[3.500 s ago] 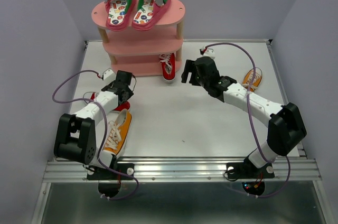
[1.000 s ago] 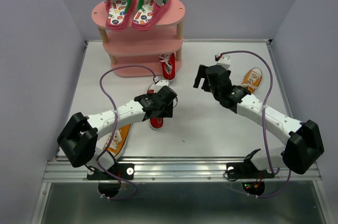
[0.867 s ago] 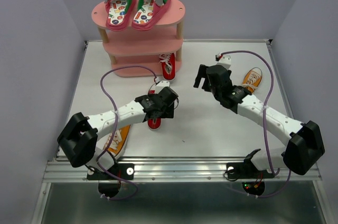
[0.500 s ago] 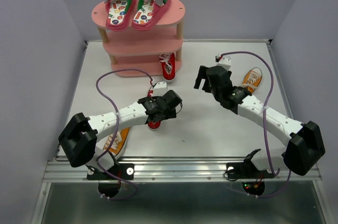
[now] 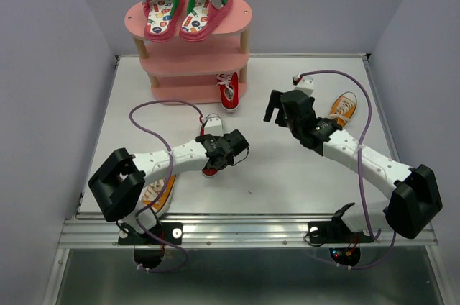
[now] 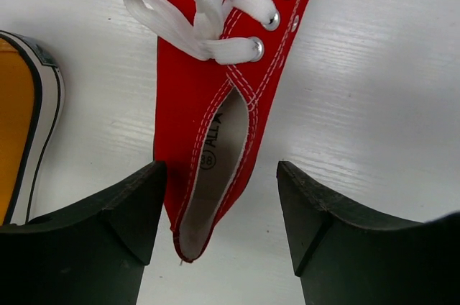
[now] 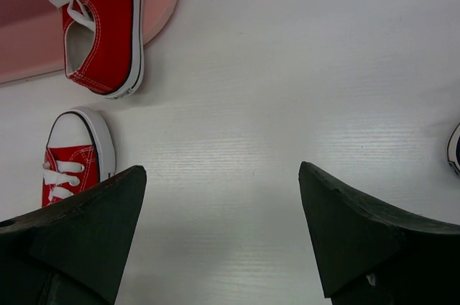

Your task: Place and organize the shoes onto the shoe shelf

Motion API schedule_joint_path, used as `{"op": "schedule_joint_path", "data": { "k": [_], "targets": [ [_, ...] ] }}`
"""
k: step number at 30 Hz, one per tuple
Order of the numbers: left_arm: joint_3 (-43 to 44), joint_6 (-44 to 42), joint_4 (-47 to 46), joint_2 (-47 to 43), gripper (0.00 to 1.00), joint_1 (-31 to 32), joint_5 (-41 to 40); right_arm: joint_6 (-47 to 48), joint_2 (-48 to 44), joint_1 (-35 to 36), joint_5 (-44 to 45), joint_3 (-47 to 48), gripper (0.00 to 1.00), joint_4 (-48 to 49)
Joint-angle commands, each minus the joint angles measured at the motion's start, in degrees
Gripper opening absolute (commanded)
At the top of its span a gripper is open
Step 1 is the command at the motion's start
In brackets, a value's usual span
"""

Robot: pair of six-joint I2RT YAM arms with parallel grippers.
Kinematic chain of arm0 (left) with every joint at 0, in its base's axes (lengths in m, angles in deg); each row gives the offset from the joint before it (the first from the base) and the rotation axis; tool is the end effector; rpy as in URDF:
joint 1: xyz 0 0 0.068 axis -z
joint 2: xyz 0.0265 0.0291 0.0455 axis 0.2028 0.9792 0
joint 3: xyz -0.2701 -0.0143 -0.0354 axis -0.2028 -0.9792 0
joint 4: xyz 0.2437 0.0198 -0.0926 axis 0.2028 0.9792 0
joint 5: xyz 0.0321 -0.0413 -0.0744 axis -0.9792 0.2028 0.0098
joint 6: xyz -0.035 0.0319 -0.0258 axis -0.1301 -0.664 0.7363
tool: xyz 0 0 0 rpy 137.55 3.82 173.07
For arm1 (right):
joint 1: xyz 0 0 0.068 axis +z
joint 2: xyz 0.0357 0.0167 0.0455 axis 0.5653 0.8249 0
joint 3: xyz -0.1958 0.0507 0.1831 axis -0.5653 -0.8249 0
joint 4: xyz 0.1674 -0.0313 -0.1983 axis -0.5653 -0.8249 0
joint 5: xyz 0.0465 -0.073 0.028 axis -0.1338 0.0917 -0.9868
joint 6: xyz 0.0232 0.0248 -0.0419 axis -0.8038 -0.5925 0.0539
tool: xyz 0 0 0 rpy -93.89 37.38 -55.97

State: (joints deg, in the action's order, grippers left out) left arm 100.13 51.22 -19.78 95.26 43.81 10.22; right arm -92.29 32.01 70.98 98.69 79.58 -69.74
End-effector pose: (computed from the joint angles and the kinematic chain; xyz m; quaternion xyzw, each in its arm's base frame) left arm 0.1816 -0.2306 0.2099 -0.0761 0.9380 -0.0172 0.3379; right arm 0.2487 0.1635 0.2957 0.0769 0.8512 0.0870 0.5118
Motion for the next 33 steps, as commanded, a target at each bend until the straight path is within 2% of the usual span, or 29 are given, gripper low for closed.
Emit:
{"op": "schedule_joint_path", "data": {
  "k": [1, 3, 5, 6, 8, 9, 10, 13, 18, 24, 26, 28, 33],
  "targets": [
    [-2.2, 2.3, 1.4, 1.5, 0.72, -0.1, -3.3, -0.3, 1.1, 0.1, -0.7, 1.4, 0.92, 0.8],
    [-2.8, 2.2, 0.4, 2.1, 0.68, -0.3, -2.8, -0.2, 1.7, 0.1, -0.9, 2.0, 0.93, 0.9],
    [-3.2, 2.3, -0.1, 2.6, 0.58, -0.4, -2.8, -0.1, 2.0, 0.1, -0.9, 2.3, 0.93, 0.9],
    [-3.3, 2.2, -0.3, 2.6, 0.49, -0.4, -2.9, -0.1, 2.0, 0.1, -0.9, 2.3, 0.92, 0.8],
    [-3.6, 1.4, -1.2, 2.5, 0.40, -0.7, -2.5, -0.2, 2.0, 0.1, -0.9, 2.3, 0.93, 0.9],
    [-3.9, 1.0, -1.6, 2.3, 0.25, -1.0, -2.4, -0.2, 2.0, 0.1, -0.9, 2.2, 0.92, 0.8],
    [-4.0, 0.8, -1.9, 2.3, 0.16, -1.4, -2.4, -0.5, 2.1, 0.1, -0.8, 2.2, 0.93, 0.8],
    [-4.5, -1.1, -3.4, 1.3, 0.00, -2.5, -1.9, -0.6, 2.2, 0.1, -0.9, 2.2, 0.93, 0.9],
    [-3.0, -6.2, -4.6, -3.5, 0.00, -5.8, -2.3, -0.5, 2.1, 0.1, -0.3, 2.4, 0.93, 0.8],
    [5.4, -16.9, -3.8, -9.1, 0.00, -9.9, -2.5, -0.4, 1.8, 0.1, 2.3, 2.8, 0.93, 0.5],
    [7.1, -19.3, -4.1, -9.6, 0.00, -10.6, -2.3, -0.5, 1.8, 0.1, 2.8, 3.0, 0.94, 0.3],
    [9.2, -22.0, -4.8, -9.8, 0.00, -11.7, -1.5, -1.0, 1.9, 0.1, 3.2, 3.3, 1.00, 0.0],
    [11.5, -25.5, -7.4, -9.4, 0.00, -14.1, -0.5, -1.3, 1.6, 0.1, 3.3, 3.5, 1.00, -0.3]
  ]
}}
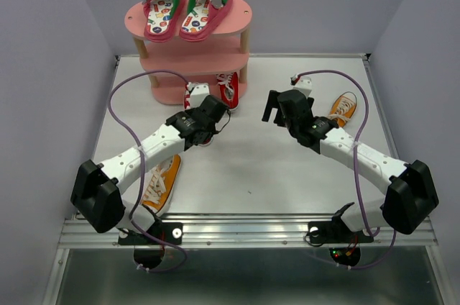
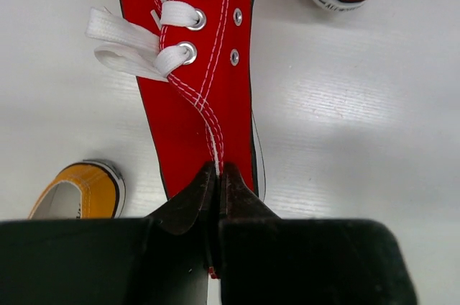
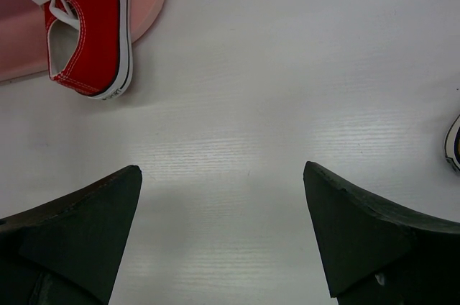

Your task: Place and organize the shoes onto the shoe shelf

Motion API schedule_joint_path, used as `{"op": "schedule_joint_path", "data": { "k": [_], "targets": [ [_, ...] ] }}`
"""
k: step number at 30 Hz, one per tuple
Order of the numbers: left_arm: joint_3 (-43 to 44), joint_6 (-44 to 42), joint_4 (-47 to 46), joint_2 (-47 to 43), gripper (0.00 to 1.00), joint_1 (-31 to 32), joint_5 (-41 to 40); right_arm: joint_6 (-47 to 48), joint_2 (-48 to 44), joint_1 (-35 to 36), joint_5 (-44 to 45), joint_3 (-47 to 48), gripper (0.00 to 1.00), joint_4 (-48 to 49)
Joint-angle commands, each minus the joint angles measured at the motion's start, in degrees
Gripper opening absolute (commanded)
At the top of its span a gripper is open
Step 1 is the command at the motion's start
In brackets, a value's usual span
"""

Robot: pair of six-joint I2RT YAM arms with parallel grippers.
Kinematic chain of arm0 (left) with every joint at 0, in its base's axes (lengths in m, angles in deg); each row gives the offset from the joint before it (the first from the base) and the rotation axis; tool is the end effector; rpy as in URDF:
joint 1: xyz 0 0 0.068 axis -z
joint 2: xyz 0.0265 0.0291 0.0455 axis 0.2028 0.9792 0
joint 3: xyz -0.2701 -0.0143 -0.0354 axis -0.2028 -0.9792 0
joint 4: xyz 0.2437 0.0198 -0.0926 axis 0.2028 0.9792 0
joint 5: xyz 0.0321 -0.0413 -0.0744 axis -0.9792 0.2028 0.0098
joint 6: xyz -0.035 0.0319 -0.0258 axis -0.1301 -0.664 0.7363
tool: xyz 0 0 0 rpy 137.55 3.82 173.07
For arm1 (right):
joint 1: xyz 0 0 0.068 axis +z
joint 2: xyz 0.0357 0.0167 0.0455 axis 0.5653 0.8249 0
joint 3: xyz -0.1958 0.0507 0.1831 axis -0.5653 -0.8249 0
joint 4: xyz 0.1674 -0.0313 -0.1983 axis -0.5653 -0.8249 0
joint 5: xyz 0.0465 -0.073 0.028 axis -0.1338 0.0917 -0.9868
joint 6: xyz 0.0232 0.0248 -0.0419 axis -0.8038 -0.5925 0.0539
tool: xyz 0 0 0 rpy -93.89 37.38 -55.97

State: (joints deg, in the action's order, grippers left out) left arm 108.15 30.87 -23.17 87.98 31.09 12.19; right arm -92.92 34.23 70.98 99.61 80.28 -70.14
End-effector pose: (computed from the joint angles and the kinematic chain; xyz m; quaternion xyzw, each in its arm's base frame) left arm 0.2315 -0.1897 0.2908 -0.0528 0.9021 -0.0397 0.4265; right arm 0.2548 0.1674 0.2885 0.0814 0.8568 0.0741 0.5037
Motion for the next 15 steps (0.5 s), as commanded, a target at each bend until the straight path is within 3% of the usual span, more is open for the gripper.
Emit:
{"op": "schedule_joint_path", "data": {
  "k": [1, 15],
  "targets": [
    [3.8, -6.1, -4.7, -2.0, 0.00, -2.3, -2.1, -0.5, -0.7, 0.1, 2.4, 2.8, 1.00, 0.0],
    [10.1, -18.3, -15.4, 7.6, 0.00, -7.6, 2.4, 0.0, -2.3, 0.1, 3.7, 3.0, 1.00, -1.2]
  ]
}}
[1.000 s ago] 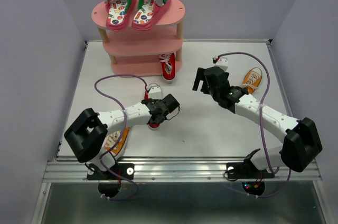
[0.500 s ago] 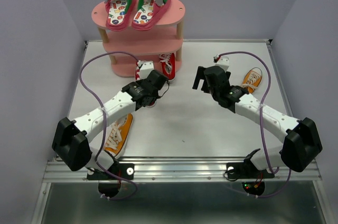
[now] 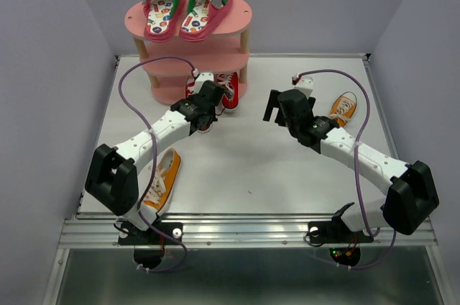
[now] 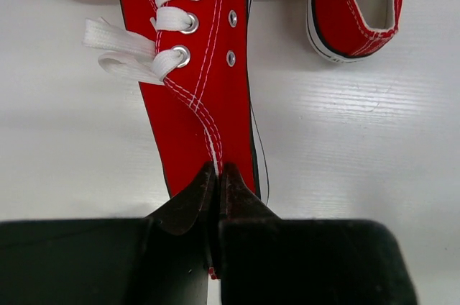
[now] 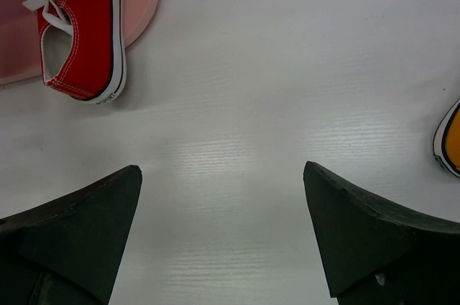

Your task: Place and organize the shoes onto the shoe shelf

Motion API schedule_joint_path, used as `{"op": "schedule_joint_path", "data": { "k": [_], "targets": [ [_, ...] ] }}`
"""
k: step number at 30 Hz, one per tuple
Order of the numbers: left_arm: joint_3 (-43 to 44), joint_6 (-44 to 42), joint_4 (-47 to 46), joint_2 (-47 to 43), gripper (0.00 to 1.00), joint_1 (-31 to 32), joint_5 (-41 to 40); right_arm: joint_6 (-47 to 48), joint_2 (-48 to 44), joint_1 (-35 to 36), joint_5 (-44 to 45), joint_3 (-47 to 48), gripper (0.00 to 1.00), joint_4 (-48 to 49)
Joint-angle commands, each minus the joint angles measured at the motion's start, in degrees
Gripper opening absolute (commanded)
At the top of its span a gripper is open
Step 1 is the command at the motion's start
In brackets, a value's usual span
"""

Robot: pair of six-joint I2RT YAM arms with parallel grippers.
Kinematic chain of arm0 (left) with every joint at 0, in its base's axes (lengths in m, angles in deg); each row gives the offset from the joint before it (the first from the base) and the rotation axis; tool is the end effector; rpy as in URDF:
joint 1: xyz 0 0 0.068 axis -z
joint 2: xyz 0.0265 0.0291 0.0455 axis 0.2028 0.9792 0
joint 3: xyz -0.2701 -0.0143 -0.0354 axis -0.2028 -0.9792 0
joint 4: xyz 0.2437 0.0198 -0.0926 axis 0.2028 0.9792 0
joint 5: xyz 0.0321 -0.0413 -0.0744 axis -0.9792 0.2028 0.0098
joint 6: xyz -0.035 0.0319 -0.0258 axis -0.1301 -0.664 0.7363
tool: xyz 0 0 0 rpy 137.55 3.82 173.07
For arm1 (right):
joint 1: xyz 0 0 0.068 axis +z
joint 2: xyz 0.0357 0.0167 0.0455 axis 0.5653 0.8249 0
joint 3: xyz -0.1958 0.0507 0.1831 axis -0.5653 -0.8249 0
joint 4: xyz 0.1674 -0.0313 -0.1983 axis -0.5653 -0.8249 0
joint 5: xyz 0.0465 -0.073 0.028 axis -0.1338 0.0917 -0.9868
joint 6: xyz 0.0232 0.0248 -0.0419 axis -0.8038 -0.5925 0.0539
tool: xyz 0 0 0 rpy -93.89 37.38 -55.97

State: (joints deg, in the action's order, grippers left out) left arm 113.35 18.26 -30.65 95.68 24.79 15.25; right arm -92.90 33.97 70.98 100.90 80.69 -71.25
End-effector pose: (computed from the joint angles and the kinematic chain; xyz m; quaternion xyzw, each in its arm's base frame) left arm 0.2836 -0.1894 0.2893 -0.0042 0.8936 -0.0143 0.4486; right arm 0.2539 0.1659 0.2907 0.0856 0.8563 0.0630 0.5055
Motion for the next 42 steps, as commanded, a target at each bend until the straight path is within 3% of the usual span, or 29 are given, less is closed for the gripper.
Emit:
{"op": "schedule_joint_path", "data": {
  "k": [1, 17, 42],
  "targets": [
    [5.6, -6.2, -8.4, 1.1, 0.00, -1.5, -0.6, 0.1, -2.2, 0.1, 2.5, 2.6, 1.00, -0.2],
    [5.4, -15.8, -21.7, 7.0, 0.00, -4.7, 4.2, 0.2, -1.5, 0.1, 2.2, 3.0, 1.00, -0.7],
    [12.3, -18.8, -28.7, 17.6, 0.00, -7.0, 2.8, -0.5, -2.2, 0.1, 2.2, 2.6, 1.00, -1.8]
  ]
}}
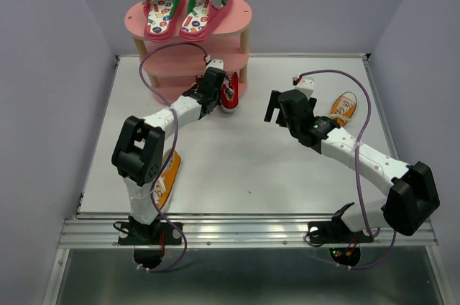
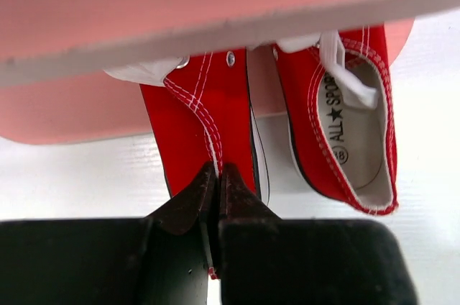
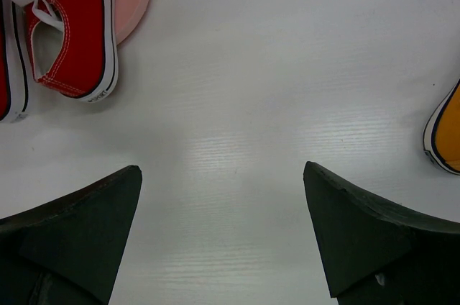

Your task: Place and organize the shoes onto the shoe shelf

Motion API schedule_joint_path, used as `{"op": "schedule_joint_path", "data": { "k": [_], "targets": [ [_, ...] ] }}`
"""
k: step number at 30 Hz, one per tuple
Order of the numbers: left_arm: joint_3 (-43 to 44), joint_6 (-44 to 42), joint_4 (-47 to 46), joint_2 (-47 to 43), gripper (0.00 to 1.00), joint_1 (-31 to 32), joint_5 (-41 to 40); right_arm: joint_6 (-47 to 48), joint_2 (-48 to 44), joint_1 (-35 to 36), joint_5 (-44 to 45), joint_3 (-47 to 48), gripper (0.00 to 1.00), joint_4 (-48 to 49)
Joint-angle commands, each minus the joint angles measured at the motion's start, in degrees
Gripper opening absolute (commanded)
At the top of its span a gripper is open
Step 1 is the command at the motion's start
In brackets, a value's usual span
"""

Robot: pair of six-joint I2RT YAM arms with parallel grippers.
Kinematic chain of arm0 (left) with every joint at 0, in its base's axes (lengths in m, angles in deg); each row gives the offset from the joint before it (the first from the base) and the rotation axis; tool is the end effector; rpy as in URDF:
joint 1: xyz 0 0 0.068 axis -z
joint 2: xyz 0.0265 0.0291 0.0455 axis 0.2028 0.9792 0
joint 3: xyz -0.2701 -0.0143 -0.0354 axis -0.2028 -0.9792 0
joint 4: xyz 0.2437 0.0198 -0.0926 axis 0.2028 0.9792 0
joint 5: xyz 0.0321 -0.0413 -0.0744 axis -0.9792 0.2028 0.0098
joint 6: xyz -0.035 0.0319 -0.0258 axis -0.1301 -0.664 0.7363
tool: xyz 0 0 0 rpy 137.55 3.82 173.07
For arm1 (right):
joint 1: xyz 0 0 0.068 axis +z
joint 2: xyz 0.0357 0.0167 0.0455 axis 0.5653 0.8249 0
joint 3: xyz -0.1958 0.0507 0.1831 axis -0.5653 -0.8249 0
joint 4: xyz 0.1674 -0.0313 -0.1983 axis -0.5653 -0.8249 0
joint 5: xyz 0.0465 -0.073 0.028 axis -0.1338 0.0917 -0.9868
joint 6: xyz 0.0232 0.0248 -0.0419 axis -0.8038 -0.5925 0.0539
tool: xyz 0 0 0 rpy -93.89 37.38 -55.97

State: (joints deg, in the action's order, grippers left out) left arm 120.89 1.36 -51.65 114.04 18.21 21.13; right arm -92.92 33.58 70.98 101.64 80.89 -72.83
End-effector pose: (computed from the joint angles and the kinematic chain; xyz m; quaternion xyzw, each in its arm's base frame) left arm 0.3784 -0.2027 0.2460 0.0761 0.8609 0.0002 0.5030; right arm 0.2519 0.1639 0.2916 0.0865 0.8587 0.0531 0.5024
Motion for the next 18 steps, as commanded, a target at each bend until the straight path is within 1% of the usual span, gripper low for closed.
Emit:
{"op": "schedule_joint_path", "data": {
  "k": [1, 13, 18],
  "targets": [
    [5.3, -2.1, -7.8, -0.2, 0.00, -0.5, -3.1, -0.4, -1.9, 0.1, 1.4, 2.5, 1.00, -0.2],
    [7.0, -3.4, -9.9, 3.4, 0.00, -1.5, -3.4, -0.7, -2.3, 0.1, 1.8, 2.5, 1.00, -0.9],
    [7.0, -3.9, -9.6, 3.6, 0.00, -1.6, -5.4, -0.9, -2.0, 0.1, 1.5, 2.6, 1.00, -1.0]
  ]
}}
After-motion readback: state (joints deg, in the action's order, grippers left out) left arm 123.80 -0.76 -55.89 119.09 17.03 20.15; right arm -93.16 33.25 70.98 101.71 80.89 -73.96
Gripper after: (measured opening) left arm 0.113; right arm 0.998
